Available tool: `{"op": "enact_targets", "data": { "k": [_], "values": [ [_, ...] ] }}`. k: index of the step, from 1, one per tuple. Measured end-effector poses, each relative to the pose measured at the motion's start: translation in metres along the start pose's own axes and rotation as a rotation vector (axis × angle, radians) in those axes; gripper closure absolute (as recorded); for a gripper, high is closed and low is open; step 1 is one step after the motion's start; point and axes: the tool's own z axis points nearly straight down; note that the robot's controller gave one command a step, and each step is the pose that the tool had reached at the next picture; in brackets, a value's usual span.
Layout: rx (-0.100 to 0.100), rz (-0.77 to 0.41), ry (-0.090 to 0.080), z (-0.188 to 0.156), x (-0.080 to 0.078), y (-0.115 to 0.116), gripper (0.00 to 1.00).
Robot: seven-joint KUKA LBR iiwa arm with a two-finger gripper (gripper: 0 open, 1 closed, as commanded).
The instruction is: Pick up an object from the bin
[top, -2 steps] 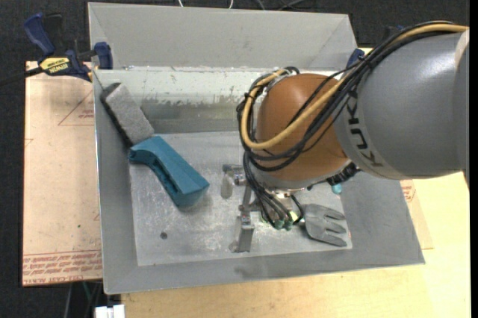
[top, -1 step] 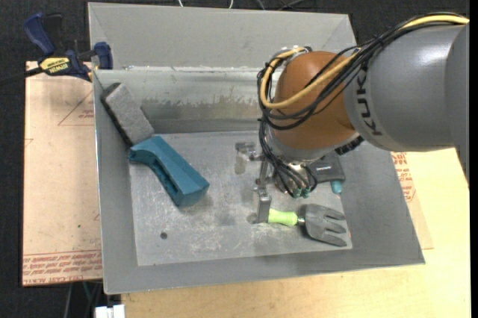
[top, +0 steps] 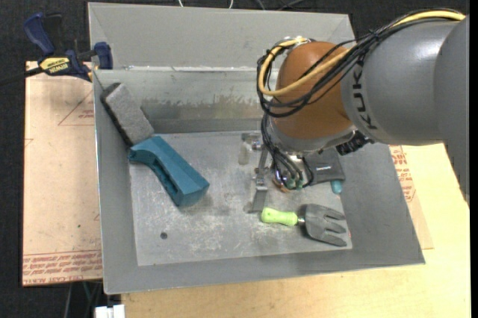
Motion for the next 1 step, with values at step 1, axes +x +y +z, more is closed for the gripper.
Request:
{"op": "enact_targets", "data": {
  "k": [1],
  "values": [
    [0.001, -0.083, -0.002, 0.065, 0.0152, -0.0612, 0.0]
  ]
}}
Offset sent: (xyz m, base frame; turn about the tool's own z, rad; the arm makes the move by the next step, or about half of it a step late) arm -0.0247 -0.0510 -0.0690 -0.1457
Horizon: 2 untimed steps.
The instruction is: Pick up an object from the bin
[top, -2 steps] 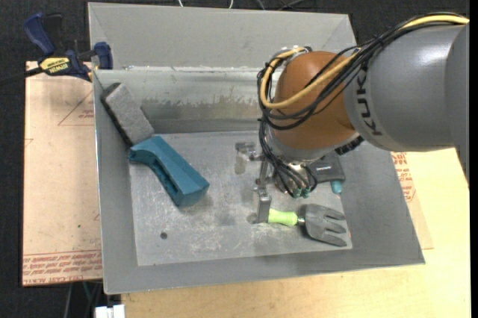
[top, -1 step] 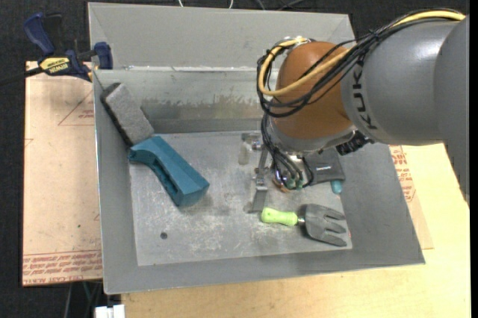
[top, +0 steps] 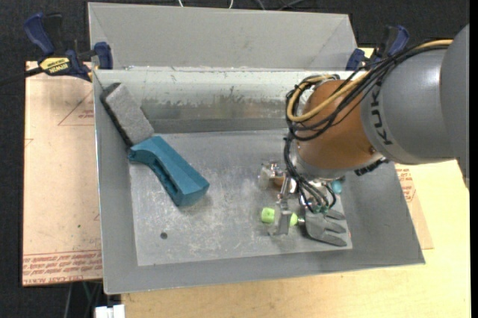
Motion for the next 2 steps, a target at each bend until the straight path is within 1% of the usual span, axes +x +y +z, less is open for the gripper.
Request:
{"op": "enact_targets", "data": {
  "k": [1, 2],
  "values": [
    [-0.005, -0.008, -0.005, 0.032, 0.002, -0.033, 0.0],
    [-0.002, -0.013, 0.0, 0.001, 0.019, -0.104, 1.0]
  ]
}}
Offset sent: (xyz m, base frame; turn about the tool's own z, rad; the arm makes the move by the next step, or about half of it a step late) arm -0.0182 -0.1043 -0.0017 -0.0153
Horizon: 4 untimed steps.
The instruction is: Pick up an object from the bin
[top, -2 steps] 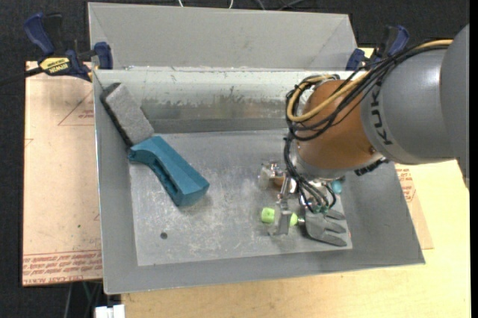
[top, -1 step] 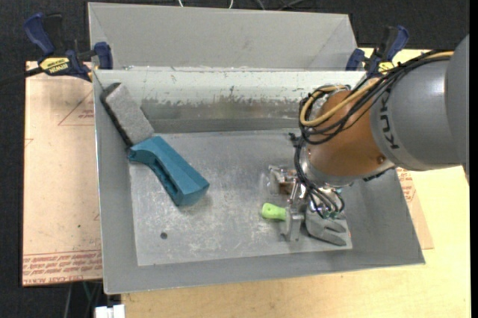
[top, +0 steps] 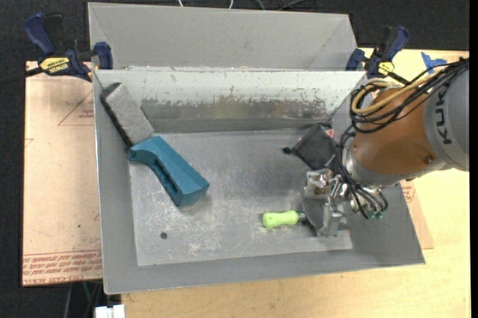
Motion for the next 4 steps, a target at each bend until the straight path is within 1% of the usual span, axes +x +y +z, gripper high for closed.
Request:
{"op": "enact_targets", "data": {
  "k": [2, 3, 4],
  "values": [
    [-0.001, -0.001, 0.0, 0.0, 0.0, 0.0, 1.0],
    [-0.002, -0.334, 0.001, -0.04, -0.013, -0.009, 1.0],
    [-0.001, -0.419, -0.002, -0.029, -0.008, -0.005, 1.0]
  ]
}}
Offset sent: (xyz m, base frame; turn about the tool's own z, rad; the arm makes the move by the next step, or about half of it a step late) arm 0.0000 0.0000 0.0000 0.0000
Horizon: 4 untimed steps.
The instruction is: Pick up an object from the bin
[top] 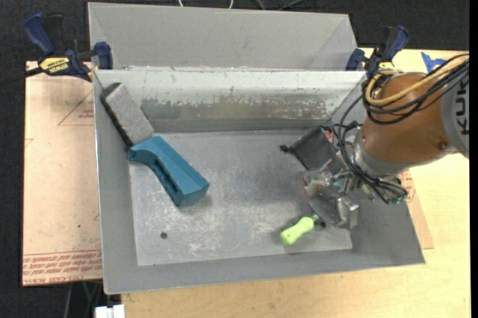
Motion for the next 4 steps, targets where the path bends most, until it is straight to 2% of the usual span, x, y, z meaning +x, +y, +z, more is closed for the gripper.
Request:
{"op": "enact_targets", "data": {
  "k": [1, 2, 3, 4],
  "values": [
    [0.0, -0.012, -0.002, -0.066, -0.009, -0.026, 1.0],
    [-0.01, -0.027, 0.006, -0.079, -0.013, -0.031, 0.0],
    [-0.012, -0.027, 0.008, -0.078, -0.013, -0.031, 0.0],
    [-0.014, 0.01, 0.007, -0.004, -0.005, -0.015, 0.0]
  ]
}}
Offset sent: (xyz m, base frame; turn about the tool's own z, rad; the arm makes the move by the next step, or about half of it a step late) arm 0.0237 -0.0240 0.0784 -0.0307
